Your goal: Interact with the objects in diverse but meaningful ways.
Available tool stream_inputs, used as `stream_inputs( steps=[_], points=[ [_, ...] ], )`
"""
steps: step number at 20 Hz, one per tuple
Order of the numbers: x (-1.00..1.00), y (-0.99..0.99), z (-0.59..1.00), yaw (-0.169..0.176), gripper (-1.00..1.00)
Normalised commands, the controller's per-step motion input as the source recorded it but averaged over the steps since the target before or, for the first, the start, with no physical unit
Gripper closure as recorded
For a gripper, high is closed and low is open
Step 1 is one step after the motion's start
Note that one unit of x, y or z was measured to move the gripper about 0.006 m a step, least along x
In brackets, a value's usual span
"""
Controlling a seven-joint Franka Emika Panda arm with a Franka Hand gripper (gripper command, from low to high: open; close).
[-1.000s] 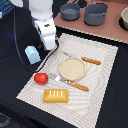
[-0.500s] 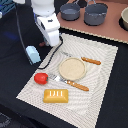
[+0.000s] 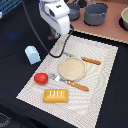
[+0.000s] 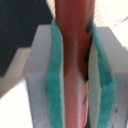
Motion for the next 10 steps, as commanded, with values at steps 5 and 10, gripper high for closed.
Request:
stream_inputs(
  steps=[5, 10],
  points=[
    [0.99, 0.01, 0.17, -0.049, 1.00],
    [0.87, 0.11, 0.01, -0.039, 1.00]
  ],
)
